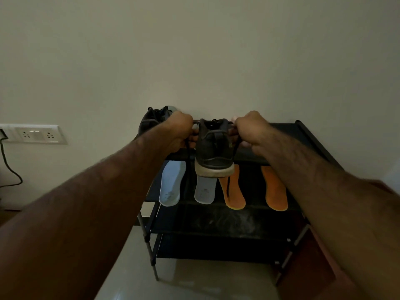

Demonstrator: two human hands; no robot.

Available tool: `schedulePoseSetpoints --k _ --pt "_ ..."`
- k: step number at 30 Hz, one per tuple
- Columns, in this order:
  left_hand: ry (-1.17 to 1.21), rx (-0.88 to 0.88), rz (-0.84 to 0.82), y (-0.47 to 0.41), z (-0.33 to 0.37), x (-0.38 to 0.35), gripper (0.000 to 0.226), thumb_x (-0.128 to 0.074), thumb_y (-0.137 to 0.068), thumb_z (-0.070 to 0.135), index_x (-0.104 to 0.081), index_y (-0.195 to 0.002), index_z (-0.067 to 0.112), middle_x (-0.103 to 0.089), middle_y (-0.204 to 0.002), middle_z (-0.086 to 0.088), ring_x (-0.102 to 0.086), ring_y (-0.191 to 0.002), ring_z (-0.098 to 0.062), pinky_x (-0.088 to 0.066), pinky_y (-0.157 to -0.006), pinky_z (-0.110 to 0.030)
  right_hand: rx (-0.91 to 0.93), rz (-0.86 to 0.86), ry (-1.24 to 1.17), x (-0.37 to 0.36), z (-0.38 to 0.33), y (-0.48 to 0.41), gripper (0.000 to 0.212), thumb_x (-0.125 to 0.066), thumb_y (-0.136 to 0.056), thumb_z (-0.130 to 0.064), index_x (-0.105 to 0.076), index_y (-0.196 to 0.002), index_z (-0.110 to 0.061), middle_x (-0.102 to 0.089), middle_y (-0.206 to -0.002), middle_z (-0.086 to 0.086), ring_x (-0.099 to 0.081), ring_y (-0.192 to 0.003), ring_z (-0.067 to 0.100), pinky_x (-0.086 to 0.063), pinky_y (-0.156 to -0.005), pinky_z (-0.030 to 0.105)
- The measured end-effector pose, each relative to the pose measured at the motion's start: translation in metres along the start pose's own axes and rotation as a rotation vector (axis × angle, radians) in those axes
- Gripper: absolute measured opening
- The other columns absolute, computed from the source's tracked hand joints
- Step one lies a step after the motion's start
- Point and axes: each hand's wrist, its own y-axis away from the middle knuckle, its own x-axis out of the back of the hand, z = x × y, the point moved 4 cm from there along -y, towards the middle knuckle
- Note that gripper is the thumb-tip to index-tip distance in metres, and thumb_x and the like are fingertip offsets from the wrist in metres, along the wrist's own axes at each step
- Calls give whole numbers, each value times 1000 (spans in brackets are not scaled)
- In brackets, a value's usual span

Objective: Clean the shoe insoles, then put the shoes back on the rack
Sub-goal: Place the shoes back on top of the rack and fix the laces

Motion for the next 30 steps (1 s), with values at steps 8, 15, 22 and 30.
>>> schedulePoseSetpoints --k 8,15,22,30 --pt "-145 84 52 1 15 14 30 -46 -104 29 -51 -76 20 -44 -57 5 -37 -46 -10 -30 -40 -21 -168 -256 241 -2 -13 -2 40 -46 -106 -40 -54 -71 -22 -45 -54 -7 -35 -40 8 -37 -46 23" --pt "-756 -286 20 25 57 -12 14 -62 -98 11 -71 -95 1 -67 -78 -12 -62 -50 -13 -52 -45 -25 -181 -323 263 -10 -39 0 60 -41 -100 -64 -65 -76 -15 -49 -55 -3 -26 -40 8 -21 -37 17" --pt "-857 -419 -188 60 70 -26 29 -59 -82 13 -76 -102 -1 -70 -92 -16 -61 -82 -21 -49 -74 -33 -208 -391 322 -14 -44 5 21 -42 -83 -15 -57 -69 -16 -46 -57 -1 -32 -43 10 -16 -43 18" --pt "-715 -457 35 32 41 2 30 -51 -102 12 -60 -130 14 -66 -106 -6 -66 -89 -17 -56 -72 -32 -254 -369 95 -11 -58 18 36 -46 -108 -36 -58 -76 -23 -52 -58 -7 -51 -60 12 -43 -66 27"
